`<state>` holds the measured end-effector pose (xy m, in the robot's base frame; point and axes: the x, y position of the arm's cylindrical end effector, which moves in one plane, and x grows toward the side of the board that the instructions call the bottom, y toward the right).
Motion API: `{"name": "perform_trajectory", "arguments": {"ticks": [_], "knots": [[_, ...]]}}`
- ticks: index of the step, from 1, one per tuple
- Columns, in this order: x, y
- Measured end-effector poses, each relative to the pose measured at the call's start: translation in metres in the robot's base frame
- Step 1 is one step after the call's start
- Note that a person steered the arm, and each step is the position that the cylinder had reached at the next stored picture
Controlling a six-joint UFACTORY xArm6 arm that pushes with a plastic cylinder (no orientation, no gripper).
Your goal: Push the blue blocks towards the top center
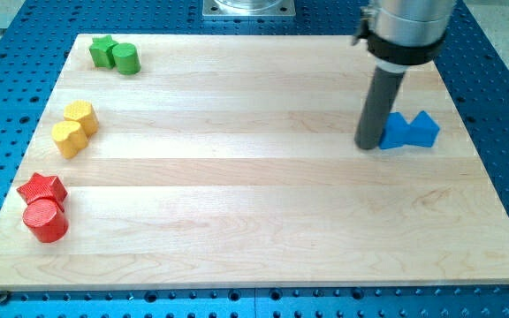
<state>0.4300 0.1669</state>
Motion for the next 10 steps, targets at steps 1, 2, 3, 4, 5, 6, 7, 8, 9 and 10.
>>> {"name": "perform_trajectory", "arguments": {"ticks": [1,2,3,4,5,6,7,8,9,10], "knots": [[0.027,-0.021],[0.049,-0.027],[0.073,-0.153],[0.073,-0.187],[0.062,-0.166],[0.062,-0.166],[0.06,-0.161],[0.06,-0.154],[0.06,-0.143],[0.06,-0.125]]}}
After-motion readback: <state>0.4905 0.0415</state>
